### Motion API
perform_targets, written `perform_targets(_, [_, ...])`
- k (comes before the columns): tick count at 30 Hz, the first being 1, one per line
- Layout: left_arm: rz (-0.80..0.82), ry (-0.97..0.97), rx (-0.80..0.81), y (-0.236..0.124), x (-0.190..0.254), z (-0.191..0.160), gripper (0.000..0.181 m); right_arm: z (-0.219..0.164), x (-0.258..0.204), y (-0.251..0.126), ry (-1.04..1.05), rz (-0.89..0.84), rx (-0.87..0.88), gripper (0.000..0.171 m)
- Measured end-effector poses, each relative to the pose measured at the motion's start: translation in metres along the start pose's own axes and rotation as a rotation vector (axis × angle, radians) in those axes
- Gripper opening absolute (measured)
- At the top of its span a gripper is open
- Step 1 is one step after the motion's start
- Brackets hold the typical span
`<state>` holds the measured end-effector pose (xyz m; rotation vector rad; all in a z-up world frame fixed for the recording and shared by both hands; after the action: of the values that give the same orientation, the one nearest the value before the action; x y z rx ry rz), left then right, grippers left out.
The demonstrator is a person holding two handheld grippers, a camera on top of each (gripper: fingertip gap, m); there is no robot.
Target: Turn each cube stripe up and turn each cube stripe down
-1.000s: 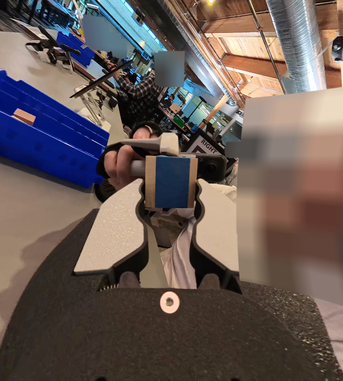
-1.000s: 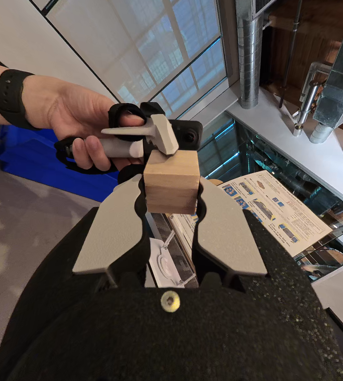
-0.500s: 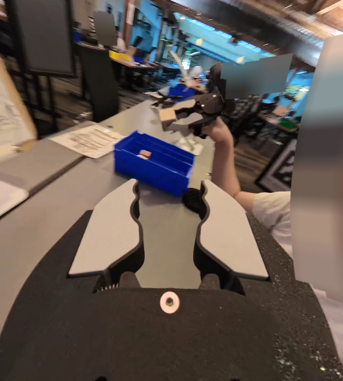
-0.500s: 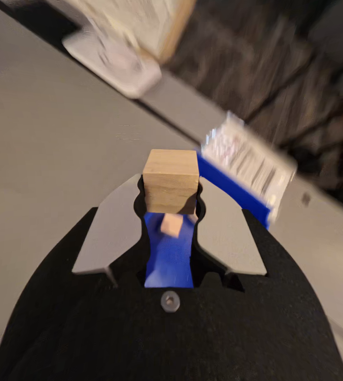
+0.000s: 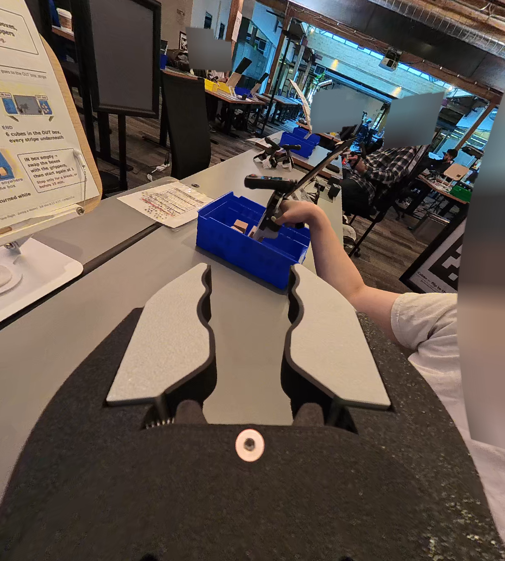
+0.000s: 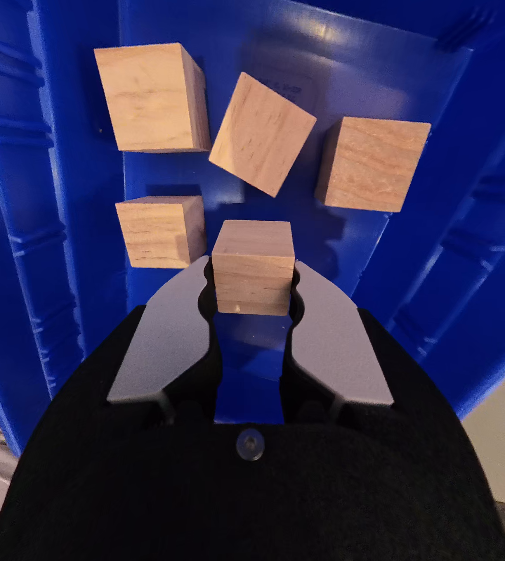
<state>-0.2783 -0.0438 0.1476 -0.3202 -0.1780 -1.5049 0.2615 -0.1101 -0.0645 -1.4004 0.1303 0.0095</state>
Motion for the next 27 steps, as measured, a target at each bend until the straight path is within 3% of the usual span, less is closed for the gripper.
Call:
perform_targets(8, [-0.007, 0.003, -0.010, 0.002, 0.002, -0.001, 0.048, 0.000, -0.003, 0.024, 0.049, -0.016, -0.116, 0.046])
perform_targets(15, [0.056, 0.024, -0.005, -0.013, -0.003, 0.003, 0.049, 0.005, -0.006, 0.015, 0.062, 0.008, -0.066, 0.049])
perform_targets(17, [0.183, 0.086, -0.014, -0.031, -0.012, 0.007, 0.050, 0.006, -0.005, 0.002, 0.054, -0.016, -0.025, 0.055])
perform_targets(24, [0.905, 0.331, -0.060, -0.140, -0.056, 0.002, 0.048, 0.010, -0.022, -0.067, -0.030, -0.063, 0.282, 0.055])
perform_targets(27, [0.991, 0.227, -0.178, -0.165, -0.085, -0.023, 0.045, 0.017, -0.035, -0.097, -0.096, -0.090, 0.456, 0.054])
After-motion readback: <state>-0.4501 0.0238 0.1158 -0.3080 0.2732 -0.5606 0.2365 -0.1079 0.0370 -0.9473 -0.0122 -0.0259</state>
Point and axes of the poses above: each gripper's, where its closed fingertips meet, y out along the fingers, z out of its top, x = y × z across the jaws, the point moved 6 cm from there along -y, back along the fingers, and after that the axes turned 2 degrees about x, right-handed, at the moved point
